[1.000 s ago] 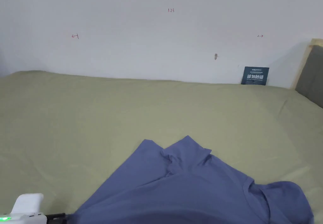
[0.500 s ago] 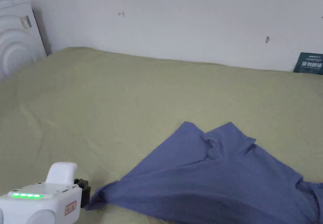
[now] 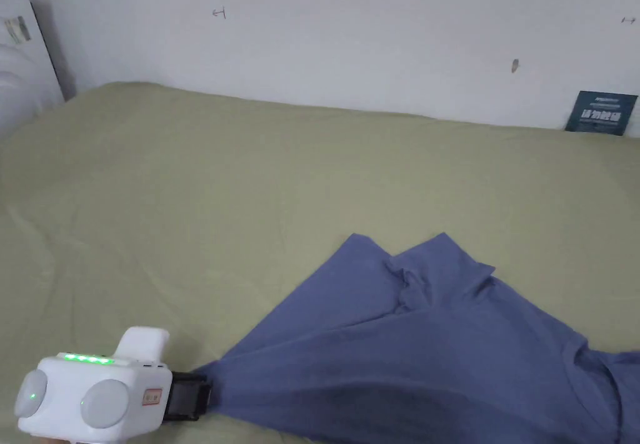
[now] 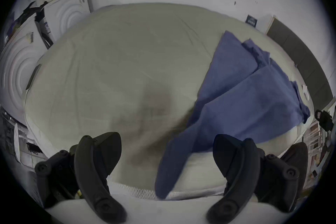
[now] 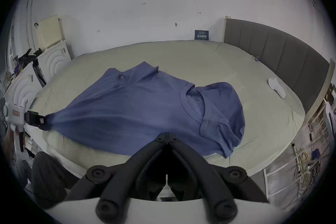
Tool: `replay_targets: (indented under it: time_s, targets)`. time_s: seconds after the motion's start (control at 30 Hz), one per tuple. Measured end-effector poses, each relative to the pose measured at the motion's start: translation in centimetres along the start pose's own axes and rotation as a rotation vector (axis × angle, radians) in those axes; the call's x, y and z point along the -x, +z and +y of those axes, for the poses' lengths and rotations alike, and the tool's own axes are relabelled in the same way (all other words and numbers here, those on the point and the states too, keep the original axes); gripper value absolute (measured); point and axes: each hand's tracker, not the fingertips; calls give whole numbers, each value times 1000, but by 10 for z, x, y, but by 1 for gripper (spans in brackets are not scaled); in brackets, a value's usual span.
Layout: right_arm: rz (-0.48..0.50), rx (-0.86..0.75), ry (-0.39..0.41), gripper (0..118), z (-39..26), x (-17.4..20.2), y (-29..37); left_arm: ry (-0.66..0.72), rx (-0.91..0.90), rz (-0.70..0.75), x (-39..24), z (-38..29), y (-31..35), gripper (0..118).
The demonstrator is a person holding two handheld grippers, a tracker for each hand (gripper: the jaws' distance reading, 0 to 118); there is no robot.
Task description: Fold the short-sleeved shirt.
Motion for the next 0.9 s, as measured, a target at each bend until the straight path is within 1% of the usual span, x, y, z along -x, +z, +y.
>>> replay_targets:
  time_s: [0.07, 0.1, 0.13, 0.17, 0.2, 0.27, 0.4, 0.43, 0.53, 0.6, 0.8, 0.83, 0.87, 0.9]
  targets:
    - [-3, 20, -3, 0, -2, -7, -9, -17, 12, -5, -5, 2, -2, 99]
    - [-3, 29, -4, 0, -1, -9, -13, -30, 7, -23, -8, 2, 1, 99]
    - [-7, 35, -4, 0, 0, -12, -16, -37, -12, -32, -10, 2, 3, 73]
    - [-8, 37, -5, 0, -1, -10, -20, -32, -23, -61, -10, 4, 2, 32]
    - [-7, 42, -7, 0, 0, -11, -24, -11, -46, -74, -14, 1, 7, 3]
    - [-7, 48, -7, 0, 7, -15, -34, -30, -31, -46, -18, 3, 5, 3]
    - [-5, 54, 30, 0, 28, -14, -62, -11, -31, -56, -19, 1, 8, 3]
    - [-5, 56, 28, 0, 37, -14, -73, -15, -29, -57, -19, 2, 9, 3]
    - [2, 68, 27, 0, 75, -21, -122, -38, -30, -49, -25, 1, 12, 3]
    - [-9, 88, 72, 0, 105, -19, -160, -47, -32, -44, -28, 1, 12, 3]
    - [29, 190, 143, 0, 182, -10, -267, -21, -34, -59, -26, 1, 9, 3]
    - [40, 214, 156, 4, 191, -8, -282, -20, -33, -60, -26, 1, 9, 3]
    - [35, 246, 173, 30, 197, -7, -295, -18, -32, -61, -25, 2, 8, 3]
    - [36, 262, 177, 77, 202, -5, -305, -19, -30, -61, -25, 2, 8, 3]
